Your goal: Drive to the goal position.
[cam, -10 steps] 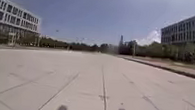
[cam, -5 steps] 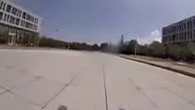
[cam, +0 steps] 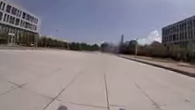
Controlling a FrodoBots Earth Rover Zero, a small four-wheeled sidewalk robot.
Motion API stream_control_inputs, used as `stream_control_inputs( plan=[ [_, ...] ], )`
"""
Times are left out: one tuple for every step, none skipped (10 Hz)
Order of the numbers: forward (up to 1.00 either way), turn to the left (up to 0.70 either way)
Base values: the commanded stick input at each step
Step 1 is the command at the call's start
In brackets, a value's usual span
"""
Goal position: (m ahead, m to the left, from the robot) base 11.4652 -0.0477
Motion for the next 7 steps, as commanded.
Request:
stream_control_inputs(
  plan=[
    [1.00, 0.00],
    [1.00, 0.00],
    [1.00, 0.00],
    [1.00, 0.00],
    [1.00, 0.00],
    [1.00, 0.00],
    [1.00, 0.00]
  ],
)
